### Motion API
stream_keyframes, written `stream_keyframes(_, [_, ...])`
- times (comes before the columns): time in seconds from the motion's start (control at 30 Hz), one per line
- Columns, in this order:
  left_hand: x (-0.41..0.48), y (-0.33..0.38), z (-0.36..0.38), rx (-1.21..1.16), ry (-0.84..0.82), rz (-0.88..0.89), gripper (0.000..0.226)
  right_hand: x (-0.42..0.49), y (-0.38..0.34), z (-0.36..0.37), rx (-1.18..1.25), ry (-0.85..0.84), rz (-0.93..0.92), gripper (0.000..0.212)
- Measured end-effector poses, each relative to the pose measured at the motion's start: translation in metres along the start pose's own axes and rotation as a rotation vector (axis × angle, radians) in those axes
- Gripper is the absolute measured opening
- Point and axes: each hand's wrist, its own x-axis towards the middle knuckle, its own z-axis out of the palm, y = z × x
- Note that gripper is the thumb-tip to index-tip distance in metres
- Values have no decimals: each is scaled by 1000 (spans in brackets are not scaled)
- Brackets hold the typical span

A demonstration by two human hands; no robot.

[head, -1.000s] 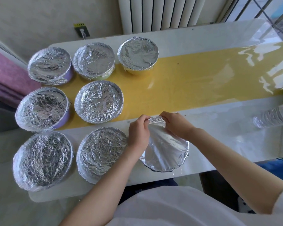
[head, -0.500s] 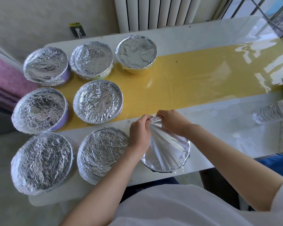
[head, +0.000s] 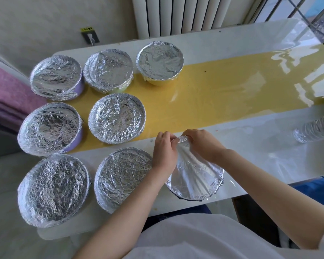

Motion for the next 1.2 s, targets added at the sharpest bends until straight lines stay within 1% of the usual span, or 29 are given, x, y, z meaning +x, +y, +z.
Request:
stream_keyframes(0.07, [0,-1,0,-8,-2,6,10,0,0,-3,20,-27,1,33])
stream_keyframes(0.2, [1,-2,1,0,1,44,9,4,-3,-6,-14,-93,-33,29])
stream_keyframes(0.47, [3,-3,2,38,20,77,9,1,-7,-14,-80,-127,-80,20])
stream_keyframes(0.57, [6,-2,1,45,17,83,9,3,-6,-13,-17,-112,-88,18])
stream_keyframes(0.7, [8,0,0,64,2,91,10,4,-7,-12,14,-55,-94,18])
stream_keyframes(0.8, [8,-2,0,64,0,88,10,4,-8,-11,10,-61,-88,17])
stream_keyframes(0.93, [7,-1,-1,57,-23,88,10,4,-6,-13,81,-68,-59,27])
stream_keyframes(1.03, [2,-1,-1,40,-27,28,11,2,0,-14,144,-39,-15,31])
stream_keyframes(1.2, [0,-1,0,33,-25,13,22,-1,8,-13,168,-13,15,30])
